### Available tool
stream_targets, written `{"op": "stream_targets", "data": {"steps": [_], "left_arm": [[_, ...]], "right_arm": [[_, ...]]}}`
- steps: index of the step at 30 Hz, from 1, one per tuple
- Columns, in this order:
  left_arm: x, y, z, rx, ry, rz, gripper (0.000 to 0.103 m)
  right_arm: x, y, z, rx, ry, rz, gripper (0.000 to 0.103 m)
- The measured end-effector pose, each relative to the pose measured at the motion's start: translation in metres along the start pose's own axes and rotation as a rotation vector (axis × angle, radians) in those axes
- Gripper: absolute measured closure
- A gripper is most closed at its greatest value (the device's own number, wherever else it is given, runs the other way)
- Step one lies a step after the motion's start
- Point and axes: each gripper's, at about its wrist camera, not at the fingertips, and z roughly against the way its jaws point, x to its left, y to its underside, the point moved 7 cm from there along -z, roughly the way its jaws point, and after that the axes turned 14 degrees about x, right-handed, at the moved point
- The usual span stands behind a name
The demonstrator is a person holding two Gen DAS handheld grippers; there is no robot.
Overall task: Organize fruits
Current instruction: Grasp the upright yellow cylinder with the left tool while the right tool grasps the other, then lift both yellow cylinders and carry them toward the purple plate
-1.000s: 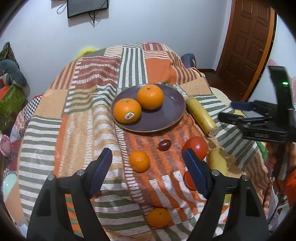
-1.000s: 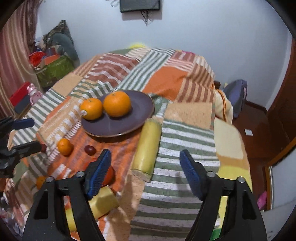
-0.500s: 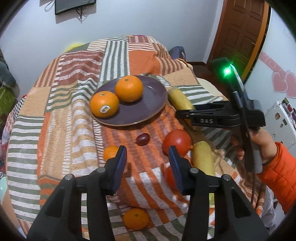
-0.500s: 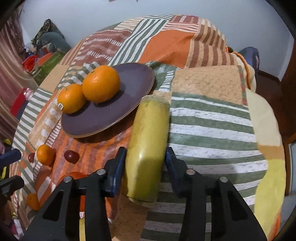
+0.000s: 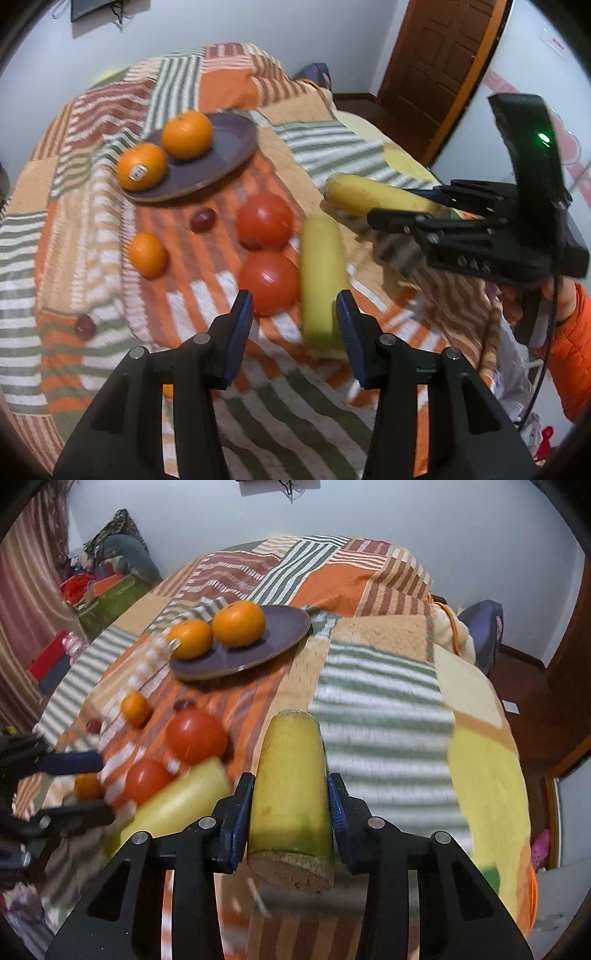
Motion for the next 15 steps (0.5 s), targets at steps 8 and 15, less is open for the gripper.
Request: {"op": "stream_targets", "data": {"steps": [8,15], "left_arm": [[-0.024,0.008,-0.031,0.074,0.016,-0.009,0.057],[-0.015,0.009,-0.039,0.090,0.033,0.033,0.068]], "right_arm": [[0.009,0.034,0.000,0.003,-0.044,-0.040,0.067],[0.016,0.046,-0.007,0.026,-0.059,-0.045,0.067]]}}
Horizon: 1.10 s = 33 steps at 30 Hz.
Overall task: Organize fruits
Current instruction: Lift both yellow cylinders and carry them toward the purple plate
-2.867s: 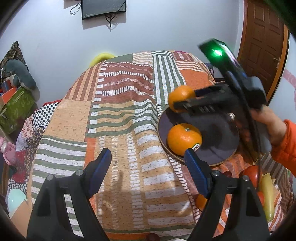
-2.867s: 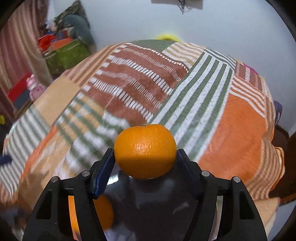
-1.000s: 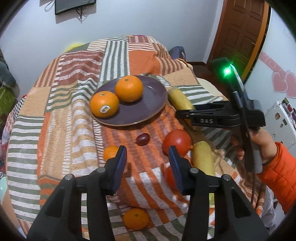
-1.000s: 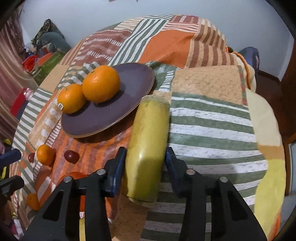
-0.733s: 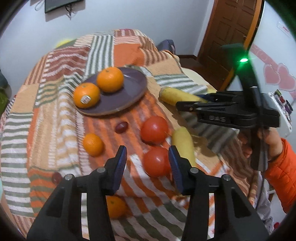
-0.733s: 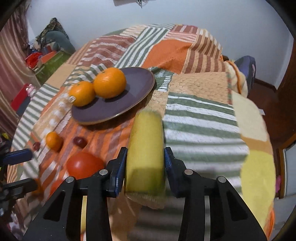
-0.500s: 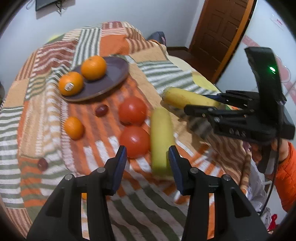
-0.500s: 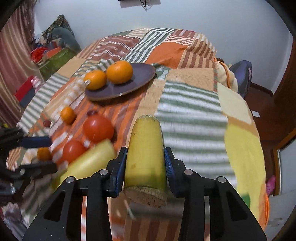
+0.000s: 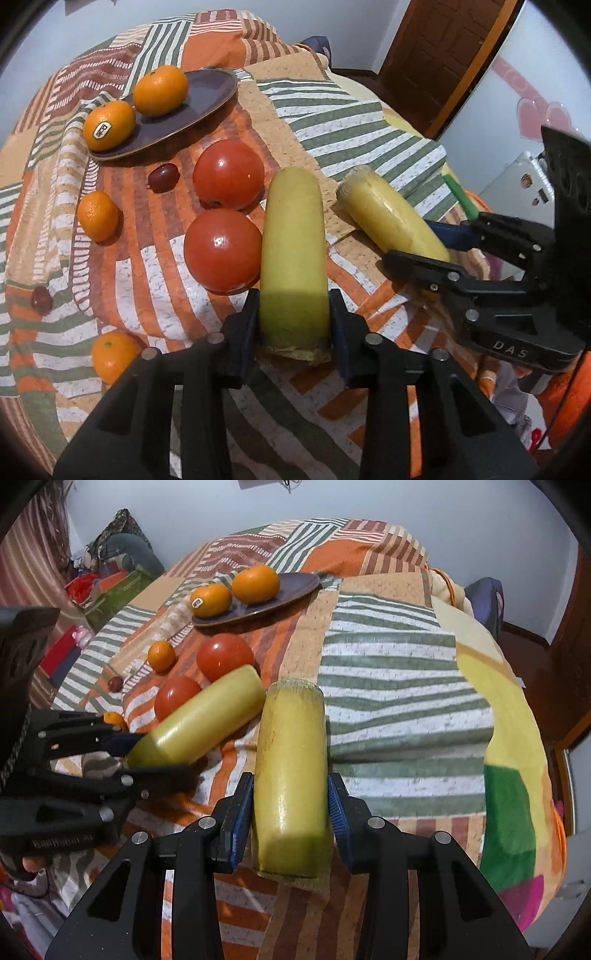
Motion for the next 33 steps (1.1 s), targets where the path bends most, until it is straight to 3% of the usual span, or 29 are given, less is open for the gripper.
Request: {"op": "stream_targets", "data": {"steps": [4,9,14,19,26,33], "left_arm": [[0.000,0.016,0.016,0.001,-0.018,-0.047,0.068],[0.006,0.040,0.017,0.068,-0.007,-0.071,0.068],[0.003,0.030,0.016,0.089,0.015,-0.081,0.068],[-0.001,0.017,0.007,0.087,-0.018,-0.084,0.068],[0.001,-0.001,0.003,0.067,0.019,-0.043,0.068],[-0.008,-0.006,0.003,0.029,-0.028,-0.093,0.068]], "right_arm": [[0.003,0.007,0.004,0.002,-0.028,0.001,0.067],[0.010,0.015,0.004,0.014,-0.043,0.029,0.064],[0.012,0.012,0.000,0.026,-0.026,0.054,0.064],[0.011,0.004,-0.008,0.039,-0.019,0.053,0.064],[0.010,-0.002,-0.009,0.014,-0.035,0.029,0.066],[0.010,0.000,0.002,-0.017,-0.022,0.016,0.066]]}}
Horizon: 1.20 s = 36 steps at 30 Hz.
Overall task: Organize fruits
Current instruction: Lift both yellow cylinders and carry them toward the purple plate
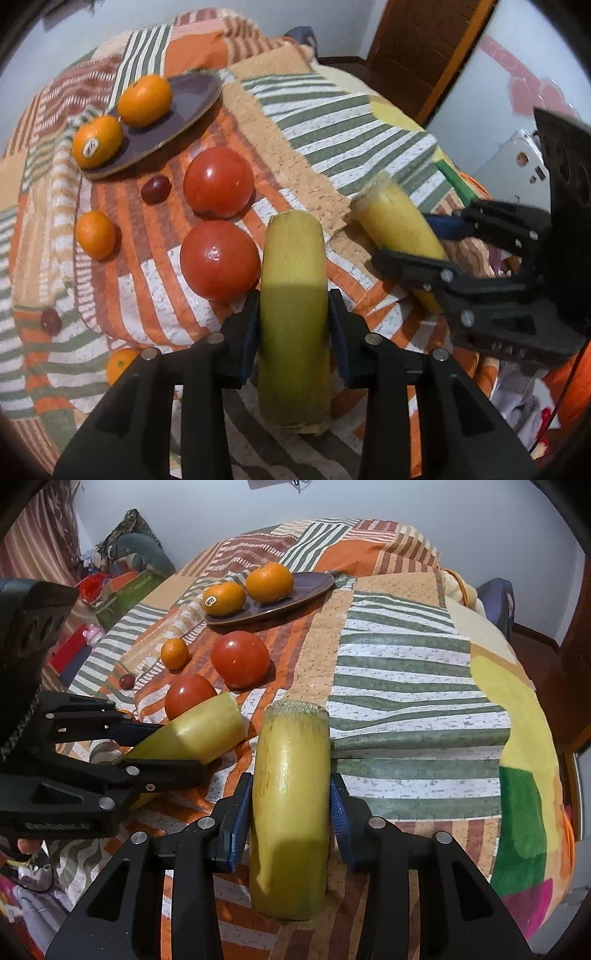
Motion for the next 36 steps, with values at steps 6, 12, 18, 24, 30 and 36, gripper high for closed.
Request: {"op": "stream_targets", "data": {"steps": [6,12,18,24,30,36], "left_arm": [[0.000,0.007,0.022,-0.051,-0.017,-0.007,0.068],[0.012,0.001,0.052,-0.129,-0.014,0.034,0.069],[0.029,-0.009,0.081,-0.205,-0.014,0.067,0.069],[0.059,-0.025,0.095,-0.251,-0.030,0.119,0.069],[0.096,-0.046,0.097,-0.272,-0.046,0.175,0.069],[0.129,-0.072,0.089,-0.269,-0.070,0.209,0.069]], "right_arm": [[-0.004,-0.010,0.022,-0.066,0.012,-0.014,0.067],[-0.004,-0.030,0.043,-0.134,0.010,-0.021,0.067],[0.001,-0.058,0.055,-0.176,0.011,0.001,0.068],[0.013,-0.089,0.056,-0.198,-0.004,0.033,0.068],[0.026,-0.121,0.040,-0.181,-0.021,0.071,0.068],[0.031,-0.150,0.014,-0.153,-0.059,0.077,0.068]]}}
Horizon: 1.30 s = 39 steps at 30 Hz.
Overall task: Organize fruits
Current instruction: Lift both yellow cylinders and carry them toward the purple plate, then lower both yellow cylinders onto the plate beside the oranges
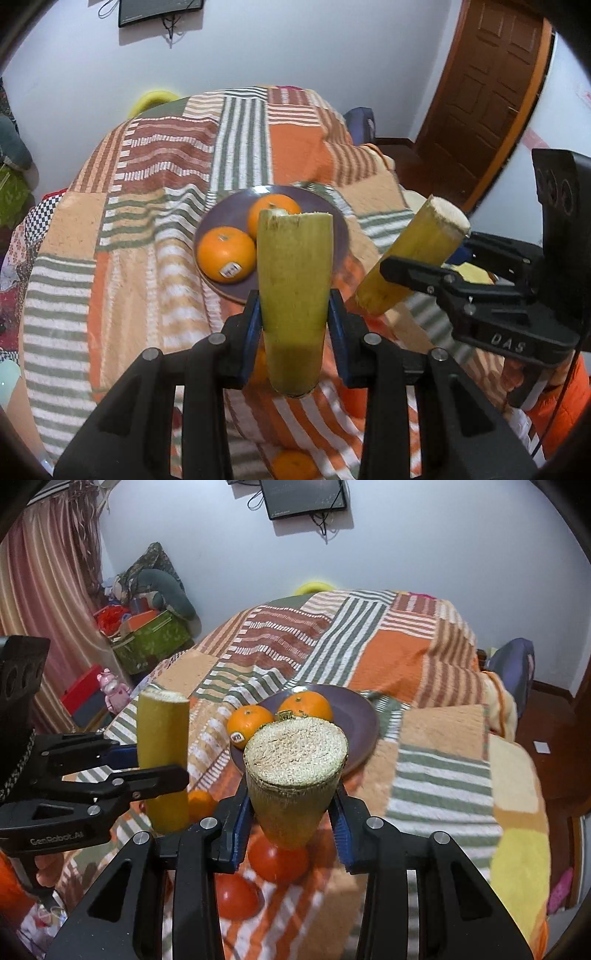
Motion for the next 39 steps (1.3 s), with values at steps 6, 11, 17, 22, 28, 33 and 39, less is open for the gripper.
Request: {"op": "stream_targets", "data": {"steps": [6,11,17,22,28,33,39], "left_arm": [[0.017,-0.028,-0.018,-0.007,-0.028,0.015,0.069],[0.021,-0.045,-0.037,0.004,-0.031,0.010,0.069],[0.019,-0.061,-0.062,0.026,-0.040,0.004,0.069],[0.027,-0.063,-0.079,0.052,-0.040,0.037,0.069],[0.030,-0.062,-0.089,0.057,-0.047,0.042,0.069],[0.028,-0.067,-0.084,0.029,-0.035,0.048,0.068],[0.034,-0.071,-0.075,-0.001,-0.063,0.055,0.060]], "right_arm": [[-0.003,-0.020,-0.025,0.016,-0.035,-0.017,0.068],[-0.012,-0.031,-0.043,0.032,-0.043,-0.041,0.068],[-0.022,-0.035,-0.057,0.074,-0.034,-0.033,0.068],[-0.032,-0.039,-0.058,0.075,-0.050,-0.034,0.067],[-0.046,-0.046,-0.062,0.079,-0.033,-0.058,0.061],[-0.059,-0.056,-0.074,0.111,-0.020,-0.084,0.054],[-0.066,-0.066,-0.088,0.154,0.007,-0.086,0.050]]}}
